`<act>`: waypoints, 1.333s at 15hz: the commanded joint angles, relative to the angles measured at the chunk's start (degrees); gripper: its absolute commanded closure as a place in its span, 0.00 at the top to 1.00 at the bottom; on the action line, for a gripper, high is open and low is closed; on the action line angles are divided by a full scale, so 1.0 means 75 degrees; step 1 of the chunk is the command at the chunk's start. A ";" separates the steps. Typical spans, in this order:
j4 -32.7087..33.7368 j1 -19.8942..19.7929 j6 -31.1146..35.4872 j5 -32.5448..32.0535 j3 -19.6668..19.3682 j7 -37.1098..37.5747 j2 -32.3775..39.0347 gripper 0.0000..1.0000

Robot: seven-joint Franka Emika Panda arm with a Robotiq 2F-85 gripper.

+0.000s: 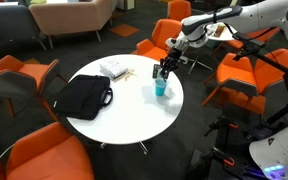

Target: Put the pen into the cup.

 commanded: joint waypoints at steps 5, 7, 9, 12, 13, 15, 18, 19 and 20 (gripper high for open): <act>0.1437 0.1312 -0.1171 0.1730 -0.1682 -0.1572 0.0290 0.00; 0.1772 0.1620 -0.1433 0.2121 -0.2187 -0.1847 0.0359 0.00; 0.2066 0.1930 -0.1718 0.2461 -0.2690 -0.2014 0.0447 0.00; 0.2379 0.2302 -0.2037 0.2875 -0.3290 -0.2223 0.0585 0.00; 0.2482 0.2407 -0.2094 0.2971 -0.3456 -0.2236 0.0641 0.00; 0.2613 0.2532 -0.2122 0.3187 -0.3690 -0.2391 0.0709 0.01; 0.2677 0.2433 -0.2040 0.3076 -0.3525 -0.2218 0.0823 0.33; 0.2709 0.2445 -0.2096 0.3091 -0.3503 -0.2256 0.0839 0.43; 0.2680 0.2467 -0.2062 0.3075 -0.3465 -0.2256 0.0815 0.51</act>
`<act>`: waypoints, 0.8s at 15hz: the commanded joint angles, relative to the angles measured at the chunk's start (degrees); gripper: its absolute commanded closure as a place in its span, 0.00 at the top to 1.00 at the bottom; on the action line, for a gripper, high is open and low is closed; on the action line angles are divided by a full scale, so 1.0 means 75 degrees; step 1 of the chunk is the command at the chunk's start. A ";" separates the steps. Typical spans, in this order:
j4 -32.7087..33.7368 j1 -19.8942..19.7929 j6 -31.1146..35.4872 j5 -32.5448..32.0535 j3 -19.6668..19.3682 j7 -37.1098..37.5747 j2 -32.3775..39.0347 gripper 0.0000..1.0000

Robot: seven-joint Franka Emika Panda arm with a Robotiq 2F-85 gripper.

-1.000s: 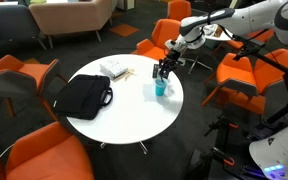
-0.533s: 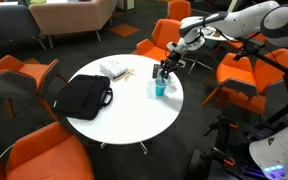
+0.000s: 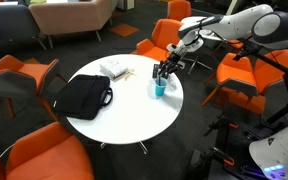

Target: Put the pen into the cup.

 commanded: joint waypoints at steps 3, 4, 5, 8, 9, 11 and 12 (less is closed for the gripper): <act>0.0036 0.0130 -0.0037 -0.0082 0.0189 0.0033 -0.0101 0.77; -0.0036 0.0166 0.0025 -0.0061 0.0211 0.0208 -0.0191 0.85; -0.0251 0.0217 0.0264 -0.0002 0.0209 0.0397 -0.0395 0.95; -0.0714 0.0477 0.0887 -0.0033 0.0120 0.1065 -0.1010 1.00; -0.0856 0.0586 0.1142 -0.0022 0.0073 0.1479 -0.1201 1.00; -0.1300 0.0791 0.1803 0.0003 0.0086 0.2103 -0.1683 1.00; -0.1616 0.0903 0.2182 0.0024 0.0102 0.2406 -0.1979 1.00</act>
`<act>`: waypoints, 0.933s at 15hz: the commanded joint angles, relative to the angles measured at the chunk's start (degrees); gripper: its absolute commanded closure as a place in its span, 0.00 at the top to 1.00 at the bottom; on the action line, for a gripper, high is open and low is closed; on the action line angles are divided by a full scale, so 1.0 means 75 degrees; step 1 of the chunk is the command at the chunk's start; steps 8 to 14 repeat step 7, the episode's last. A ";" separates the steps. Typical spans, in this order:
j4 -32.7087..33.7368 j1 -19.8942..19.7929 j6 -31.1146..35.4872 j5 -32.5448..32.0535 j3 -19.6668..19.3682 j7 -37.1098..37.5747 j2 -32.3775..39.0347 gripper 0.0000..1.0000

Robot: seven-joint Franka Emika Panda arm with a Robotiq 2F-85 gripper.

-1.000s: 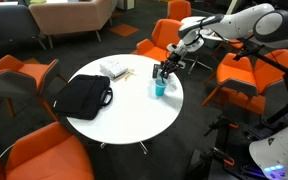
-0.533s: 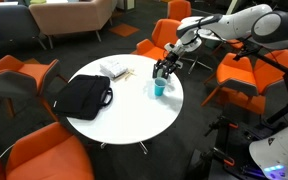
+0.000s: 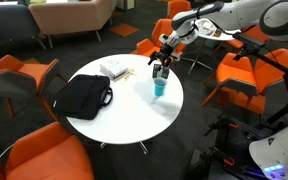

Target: Put the pen into the cup.

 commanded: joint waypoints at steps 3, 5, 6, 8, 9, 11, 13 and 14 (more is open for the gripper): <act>-0.1857 0.1217 0.1874 0.0720 -0.0880 0.1383 -0.1848 1.00; -0.2450 0.1813 0.2574 0.0962 -0.1197 0.1874 -0.2406 1.00; -0.2737 0.2119 0.2884 0.1020 -0.1377 0.2150 -0.2660 1.00; -0.2974 0.2427 0.3207 0.1056 -0.1568 0.2409 -0.2861 1.00; -0.2974 0.2427 0.3207 0.1056 -0.1568 0.2409 -0.2861 1.00; -0.2974 0.2427 0.3207 0.1056 -0.1568 0.2409 -0.2861 1.00; -0.2974 0.2427 0.3207 0.1056 -0.1568 0.2409 -0.2861 1.00; -0.2974 0.2427 0.3207 0.1056 -0.1568 0.2409 -0.2861 1.00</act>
